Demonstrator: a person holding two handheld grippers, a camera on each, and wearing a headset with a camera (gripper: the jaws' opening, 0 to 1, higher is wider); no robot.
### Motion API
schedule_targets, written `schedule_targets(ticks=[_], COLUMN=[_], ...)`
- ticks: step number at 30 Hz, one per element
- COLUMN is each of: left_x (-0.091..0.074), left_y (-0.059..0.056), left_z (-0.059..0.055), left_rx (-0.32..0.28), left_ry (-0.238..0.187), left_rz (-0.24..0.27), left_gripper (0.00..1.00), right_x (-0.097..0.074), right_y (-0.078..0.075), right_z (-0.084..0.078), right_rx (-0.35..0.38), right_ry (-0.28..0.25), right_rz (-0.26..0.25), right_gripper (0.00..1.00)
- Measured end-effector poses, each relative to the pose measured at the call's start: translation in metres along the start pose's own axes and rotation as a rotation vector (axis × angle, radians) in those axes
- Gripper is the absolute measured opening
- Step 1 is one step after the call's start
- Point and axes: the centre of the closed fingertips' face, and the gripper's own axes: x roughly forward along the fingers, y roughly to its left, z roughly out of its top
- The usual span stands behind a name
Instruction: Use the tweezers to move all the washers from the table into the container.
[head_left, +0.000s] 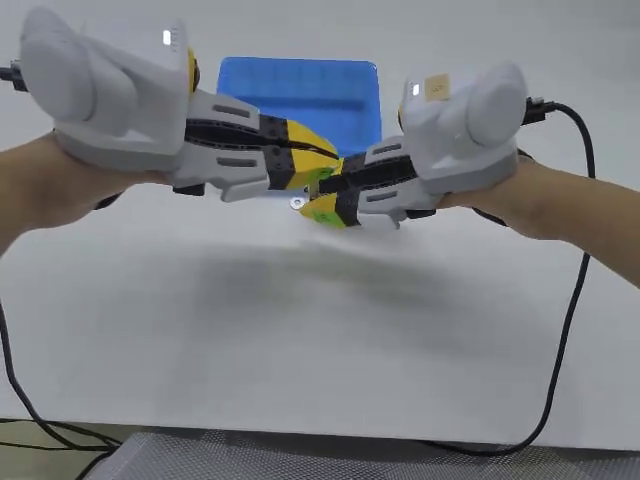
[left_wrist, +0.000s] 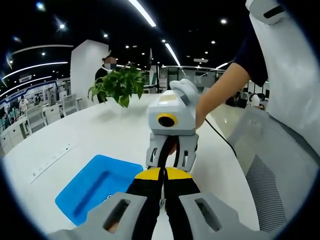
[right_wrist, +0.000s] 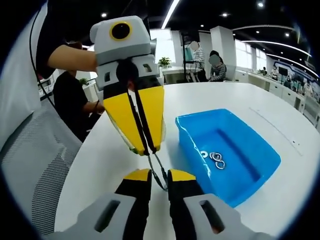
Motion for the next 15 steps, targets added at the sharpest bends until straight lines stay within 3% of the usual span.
schedule_targets(ticks=[10,12,15], left_x=[0.0030,0.0039,0.0001], left_y=[-0.0004,-0.0062,-0.0007], left_z=[-0.0008,-0.0003,-0.0045], left_rx=[-0.009,-0.128,-0.090], left_ry=[0.009,-0.024,-0.017], left_rz=[0.004,-0.014,0.032], left_gripper=[0.05,0.07,0.09], right_x=[-0.0005,-0.0012,-0.0016], right_y=[-0.0001,0.0015,-0.0005], right_z=[-0.0005,-0.0012,-0.0010], right_rx=[-0.055,-0.078,-0.076], right_ry=[0.021,0.025,0.017], right_rz=[-0.013,-0.016,-0.029], right_gripper=[0.11,0.11,0.11])
